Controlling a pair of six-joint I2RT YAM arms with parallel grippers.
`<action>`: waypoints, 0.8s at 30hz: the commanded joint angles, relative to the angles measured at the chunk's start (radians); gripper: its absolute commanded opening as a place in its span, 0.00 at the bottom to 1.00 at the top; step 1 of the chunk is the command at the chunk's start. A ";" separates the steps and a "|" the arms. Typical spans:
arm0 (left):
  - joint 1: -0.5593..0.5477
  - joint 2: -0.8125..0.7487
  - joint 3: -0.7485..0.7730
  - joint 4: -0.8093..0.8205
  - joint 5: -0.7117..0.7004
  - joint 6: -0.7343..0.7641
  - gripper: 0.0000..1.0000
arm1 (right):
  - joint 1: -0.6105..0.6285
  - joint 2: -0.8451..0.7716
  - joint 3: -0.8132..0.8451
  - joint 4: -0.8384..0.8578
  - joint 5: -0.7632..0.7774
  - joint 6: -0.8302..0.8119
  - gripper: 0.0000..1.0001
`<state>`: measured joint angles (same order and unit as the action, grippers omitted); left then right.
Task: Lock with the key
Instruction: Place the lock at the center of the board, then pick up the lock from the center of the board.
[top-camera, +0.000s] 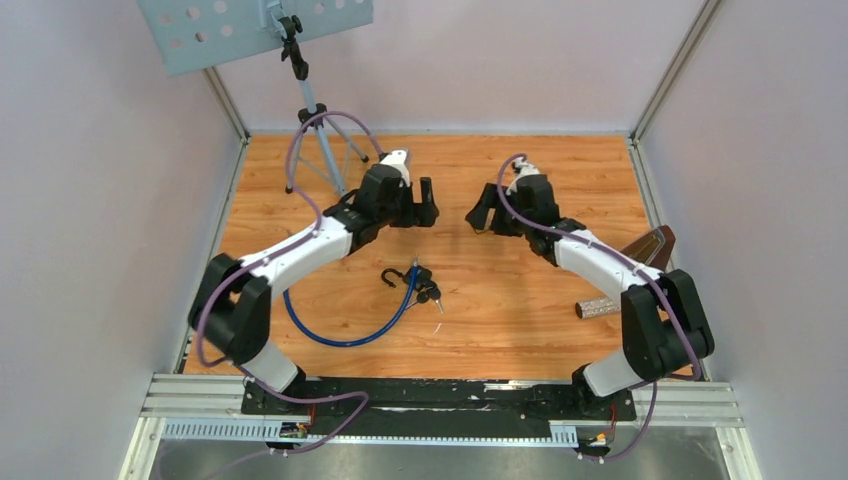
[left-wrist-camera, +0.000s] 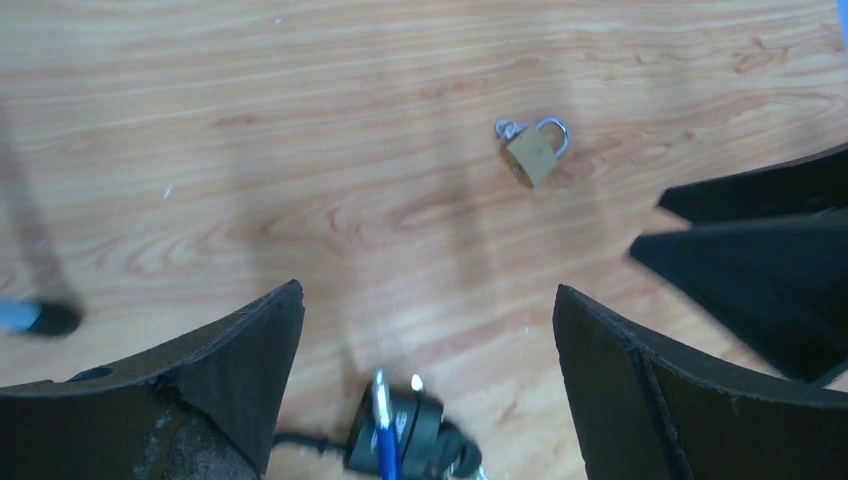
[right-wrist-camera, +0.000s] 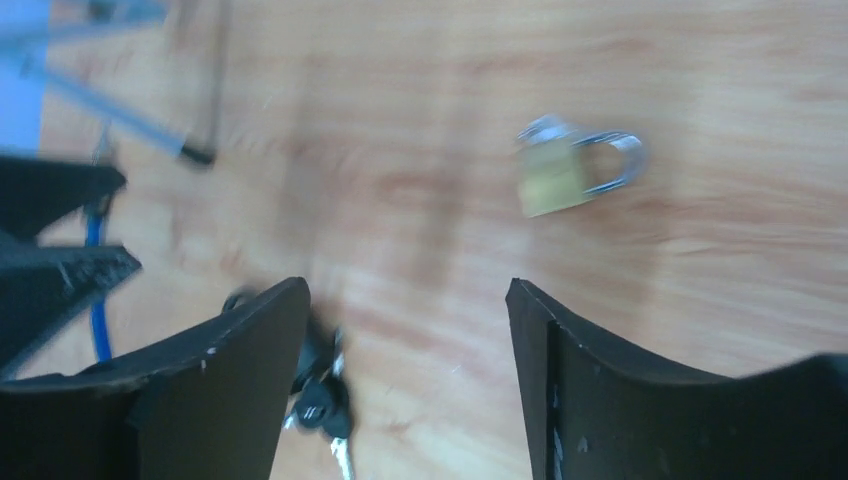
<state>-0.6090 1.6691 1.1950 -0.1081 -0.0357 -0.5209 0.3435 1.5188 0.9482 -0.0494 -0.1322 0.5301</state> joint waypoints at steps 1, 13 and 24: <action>-0.005 -0.244 -0.126 -0.042 -0.059 0.022 1.00 | 0.131 -0.052 -0.087 0.110 -0.133 -0.178 0.77; -0.004 -0.714 -0.178 -0.336 -0.022 0.156 1.00 | 0.353 0.150 -0.074 0.212 -0.141 -0.441 0.89; 0.003 -0.784 -0.180 -0.377 -0.105 0.238 1.00 | 0.503 0.348 0.099 0.081 0.064 -0.649 0.89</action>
<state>-0.6090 0.8783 1.0000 -0.4644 -0.0895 -0.3416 0.8143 1.8069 0.9871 0.0620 -0.1623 -0.0341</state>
